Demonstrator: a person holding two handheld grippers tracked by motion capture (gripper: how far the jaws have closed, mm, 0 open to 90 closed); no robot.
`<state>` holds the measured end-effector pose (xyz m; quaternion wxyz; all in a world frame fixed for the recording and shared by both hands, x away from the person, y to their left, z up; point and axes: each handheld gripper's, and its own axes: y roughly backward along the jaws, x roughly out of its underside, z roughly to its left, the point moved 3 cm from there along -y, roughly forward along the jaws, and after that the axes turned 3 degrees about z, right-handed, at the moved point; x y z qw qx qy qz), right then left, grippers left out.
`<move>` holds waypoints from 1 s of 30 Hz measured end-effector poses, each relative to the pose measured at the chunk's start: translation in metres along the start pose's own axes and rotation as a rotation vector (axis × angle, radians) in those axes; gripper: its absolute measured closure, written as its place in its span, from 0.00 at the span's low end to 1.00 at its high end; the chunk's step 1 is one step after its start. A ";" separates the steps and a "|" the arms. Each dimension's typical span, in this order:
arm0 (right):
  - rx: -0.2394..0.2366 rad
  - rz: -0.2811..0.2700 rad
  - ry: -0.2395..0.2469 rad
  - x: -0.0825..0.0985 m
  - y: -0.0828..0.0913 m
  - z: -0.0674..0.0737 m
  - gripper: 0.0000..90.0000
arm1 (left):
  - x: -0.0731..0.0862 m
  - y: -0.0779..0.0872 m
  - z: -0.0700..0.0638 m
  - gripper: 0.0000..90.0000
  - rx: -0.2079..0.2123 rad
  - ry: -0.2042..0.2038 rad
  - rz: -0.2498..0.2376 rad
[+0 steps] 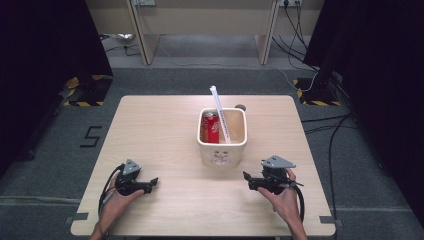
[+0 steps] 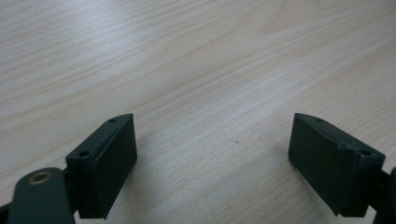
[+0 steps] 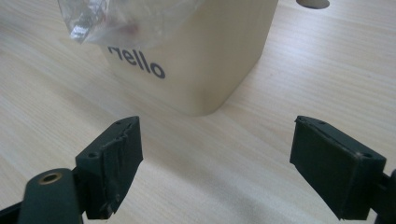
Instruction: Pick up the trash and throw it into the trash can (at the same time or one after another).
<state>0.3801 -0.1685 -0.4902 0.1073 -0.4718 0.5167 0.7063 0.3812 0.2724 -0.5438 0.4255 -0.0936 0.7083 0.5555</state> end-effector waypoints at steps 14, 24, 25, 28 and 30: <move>0.023 0.041 0.009 0.017 -0.002 0.001 0.19 | 0.000 0.000 0.000 0.16 0.000 0.000 0.000; 0.016 0.056 0.000 0.026 0.000 0.002 0.19 | 0.000 0.000 0.000 0.16 0.000 0.000 0.000; 0.017 0.054 0.001 0.027 0.000 0.002 0.19 | 0.000 0.000 0.000 0.16 0.000 0.001 0.000; 0.022 0.061 0.001 0.030 0.002 0.002 0.19 | 0.000 0.000 0.000 0.16 0.000 0.000 0.000; 0.021 0.062 -0.004 0.032 0.003 0.001 0.19 | 0.000 0.000 0.000 0.16 0.000 0.000 0.000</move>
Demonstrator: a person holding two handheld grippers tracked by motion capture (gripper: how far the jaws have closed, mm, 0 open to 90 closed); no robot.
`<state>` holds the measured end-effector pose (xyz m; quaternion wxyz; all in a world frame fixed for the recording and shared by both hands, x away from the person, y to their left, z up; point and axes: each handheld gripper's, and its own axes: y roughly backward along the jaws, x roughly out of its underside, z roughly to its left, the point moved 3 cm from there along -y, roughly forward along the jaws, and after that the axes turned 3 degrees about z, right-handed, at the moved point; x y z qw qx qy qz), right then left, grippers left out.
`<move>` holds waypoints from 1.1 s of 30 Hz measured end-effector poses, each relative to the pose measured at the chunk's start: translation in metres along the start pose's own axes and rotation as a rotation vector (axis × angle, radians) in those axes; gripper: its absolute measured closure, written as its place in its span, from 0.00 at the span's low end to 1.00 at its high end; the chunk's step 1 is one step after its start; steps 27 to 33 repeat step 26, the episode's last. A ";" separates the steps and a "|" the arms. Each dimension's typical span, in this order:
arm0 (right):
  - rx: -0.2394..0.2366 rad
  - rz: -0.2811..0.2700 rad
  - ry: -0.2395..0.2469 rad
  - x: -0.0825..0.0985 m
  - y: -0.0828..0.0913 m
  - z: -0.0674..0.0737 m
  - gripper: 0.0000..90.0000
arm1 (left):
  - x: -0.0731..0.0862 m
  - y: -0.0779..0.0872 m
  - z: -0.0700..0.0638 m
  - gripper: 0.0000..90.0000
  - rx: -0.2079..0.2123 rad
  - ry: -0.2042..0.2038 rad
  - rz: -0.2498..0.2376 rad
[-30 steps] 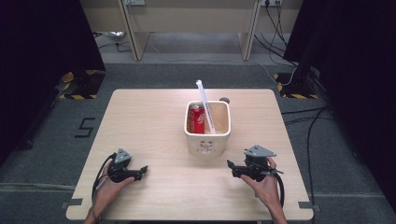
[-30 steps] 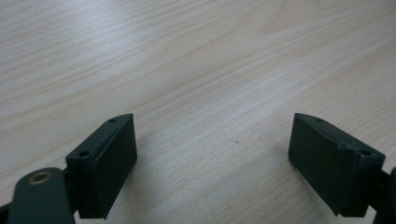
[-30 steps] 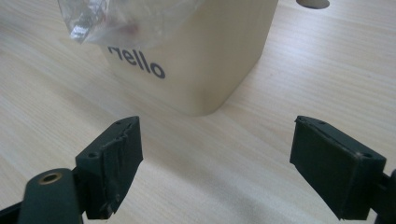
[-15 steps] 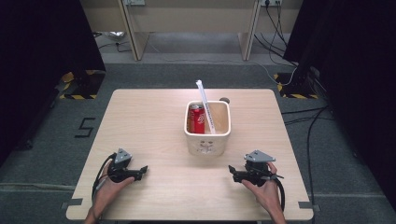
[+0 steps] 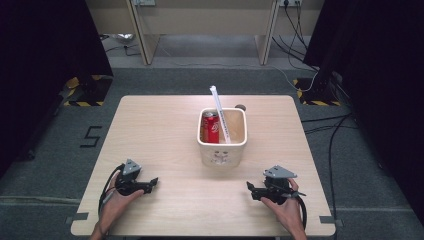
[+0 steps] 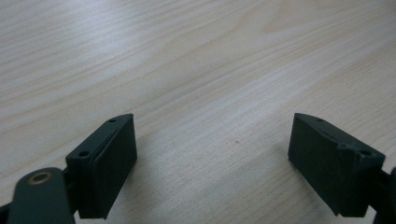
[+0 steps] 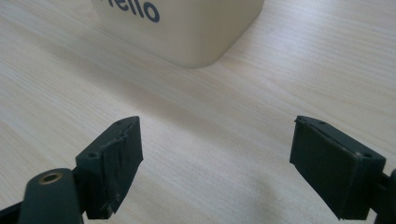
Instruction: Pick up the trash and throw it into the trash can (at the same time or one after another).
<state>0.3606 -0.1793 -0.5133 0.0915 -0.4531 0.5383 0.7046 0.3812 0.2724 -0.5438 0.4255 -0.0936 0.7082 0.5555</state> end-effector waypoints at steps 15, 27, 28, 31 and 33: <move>0.013 0.071 -0.006 0.021 -0.003 -0.003 0.18 | 0.000 0.000 0.000 0.16 0.000 0.000 0.000; 0.037 0.081 -0.002 0.026 -0.008 -0.002 0.14 | 0.000 0.000 0.000 0.16 0.000 0.000 0.000; 0.037 0.081 -0.002 0.026 -0.008 -0.002 0.14 | 0.000 0.000 0.000 0.16 0.000 0.000 0.000; 0.037 0.081 -0.002 0.026 -0.008 -0.002 0.14 | 0.000 0.000 0.000 0.16 0.000 0.000 0.000; 0.037 0.081 -0.002 0.026 -0.008 -0.002 0.14 | 0.000 0.000 0.000 0.16 0.000 0.000 0.000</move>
